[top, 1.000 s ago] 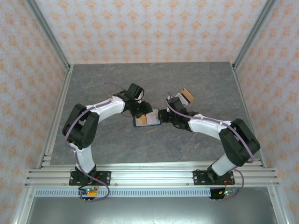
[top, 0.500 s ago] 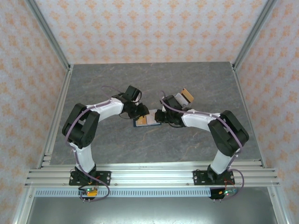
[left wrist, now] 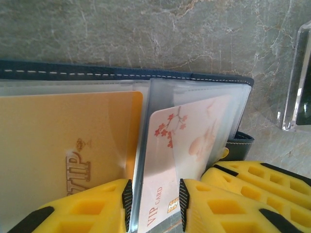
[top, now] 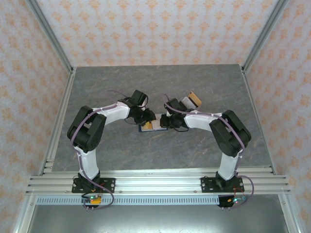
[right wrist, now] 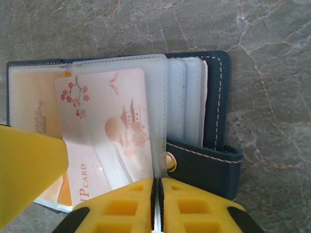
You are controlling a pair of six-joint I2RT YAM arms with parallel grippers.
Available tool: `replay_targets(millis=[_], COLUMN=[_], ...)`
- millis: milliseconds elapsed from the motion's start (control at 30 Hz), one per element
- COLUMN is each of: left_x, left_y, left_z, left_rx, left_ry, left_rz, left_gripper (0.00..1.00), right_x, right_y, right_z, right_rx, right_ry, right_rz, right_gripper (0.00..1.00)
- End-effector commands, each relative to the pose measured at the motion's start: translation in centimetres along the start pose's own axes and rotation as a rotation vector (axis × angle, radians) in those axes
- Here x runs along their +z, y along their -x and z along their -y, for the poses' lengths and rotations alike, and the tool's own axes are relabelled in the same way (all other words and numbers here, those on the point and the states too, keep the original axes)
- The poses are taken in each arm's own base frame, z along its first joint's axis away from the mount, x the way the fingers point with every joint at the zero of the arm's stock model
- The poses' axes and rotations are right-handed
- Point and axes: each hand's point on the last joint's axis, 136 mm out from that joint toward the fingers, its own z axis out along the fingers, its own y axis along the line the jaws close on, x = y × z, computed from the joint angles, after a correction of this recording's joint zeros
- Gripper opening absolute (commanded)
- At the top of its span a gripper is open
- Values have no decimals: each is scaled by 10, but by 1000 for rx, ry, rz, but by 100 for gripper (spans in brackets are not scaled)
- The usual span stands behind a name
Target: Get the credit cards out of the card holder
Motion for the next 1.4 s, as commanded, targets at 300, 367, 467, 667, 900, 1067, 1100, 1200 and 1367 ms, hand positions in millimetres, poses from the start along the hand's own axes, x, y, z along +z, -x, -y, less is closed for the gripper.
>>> replay_targets(millis=[300,367,467,667,900,1067,1100,1200,1367], left_x=[5,4,6,7,1,-4,-5,-11,-29], left_y=[-4,-3,-4,-4,-3,-5,-6,-9,-11], left_z=[3,5,8,14,6,-8,-12,-21,-28], left_rx=[59,69,76,87,88,86,80,74,78], left_ry=[-5,-21,-51,-99,-61,3,20,60,106], left_rz=[-11,-6,-5,-1,27,32,29,31,48], left_gripper=[31,31,31,30,19,13,11,9,8], right_x=[10,11,11,10,11,11,11,9,6], right_y=[-13,-14,-13,-14,-14,-14,-14,-12,-9], right_z=[18,19,19,20,21,27,28,32,35], right_rx=[29,30,30,31,33,30,29,27,31], right_ry=[-84,-87,-90,-96,-102,-133,-142,-160,-168], right_rz=[-74,-78,-79,-80,-80,-84,-84,-74,-62], right_gripper=[13,13,13,13,13,13,13,13,13])
